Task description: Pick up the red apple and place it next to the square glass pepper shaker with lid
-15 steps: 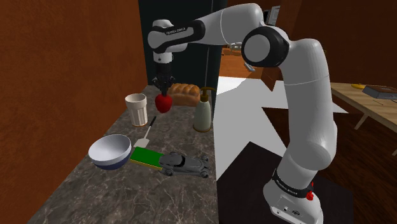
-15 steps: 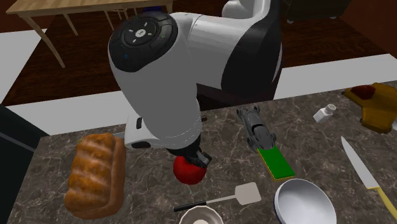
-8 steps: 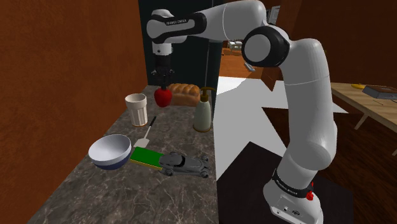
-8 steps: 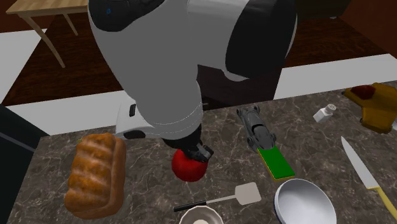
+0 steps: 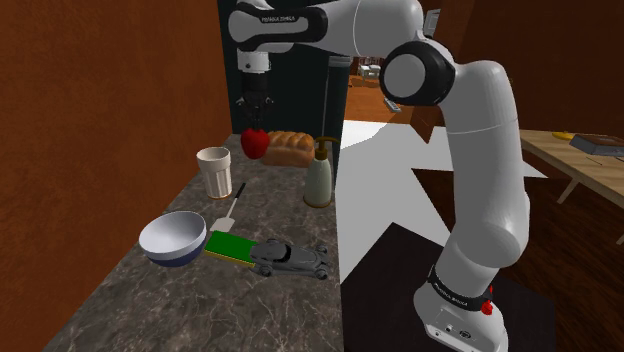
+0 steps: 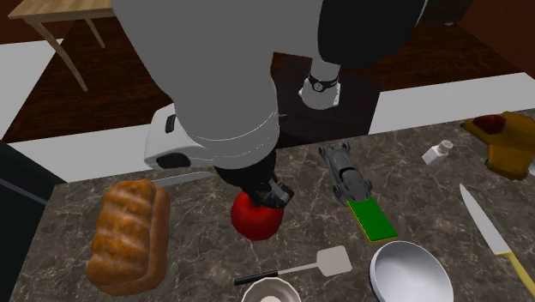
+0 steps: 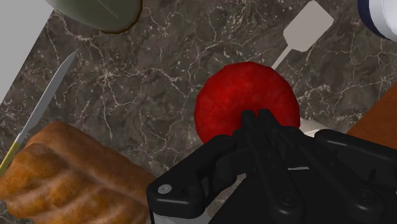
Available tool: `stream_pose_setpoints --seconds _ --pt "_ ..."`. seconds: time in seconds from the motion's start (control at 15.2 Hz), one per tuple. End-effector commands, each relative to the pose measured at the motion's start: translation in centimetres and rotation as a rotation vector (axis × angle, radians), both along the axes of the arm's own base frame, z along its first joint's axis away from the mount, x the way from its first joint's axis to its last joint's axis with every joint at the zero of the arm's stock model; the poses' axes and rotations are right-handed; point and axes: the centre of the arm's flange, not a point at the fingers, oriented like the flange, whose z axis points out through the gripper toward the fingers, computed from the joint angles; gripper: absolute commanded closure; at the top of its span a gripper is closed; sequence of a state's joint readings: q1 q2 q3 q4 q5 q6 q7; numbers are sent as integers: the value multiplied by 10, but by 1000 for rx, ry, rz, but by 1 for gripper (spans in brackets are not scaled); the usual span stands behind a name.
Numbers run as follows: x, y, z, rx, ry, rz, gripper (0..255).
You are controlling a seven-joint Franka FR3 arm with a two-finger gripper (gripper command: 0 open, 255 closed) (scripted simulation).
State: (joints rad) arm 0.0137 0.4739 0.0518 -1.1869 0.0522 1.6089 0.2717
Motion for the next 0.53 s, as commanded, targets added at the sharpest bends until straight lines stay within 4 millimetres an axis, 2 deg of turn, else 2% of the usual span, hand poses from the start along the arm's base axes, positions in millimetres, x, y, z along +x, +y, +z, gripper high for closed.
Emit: stream_pose_setpoints --seconds 0.0,0.46 --pt "-16 12 2 0 0 0 255" --pt "-84 75 2 0 0 0 255"
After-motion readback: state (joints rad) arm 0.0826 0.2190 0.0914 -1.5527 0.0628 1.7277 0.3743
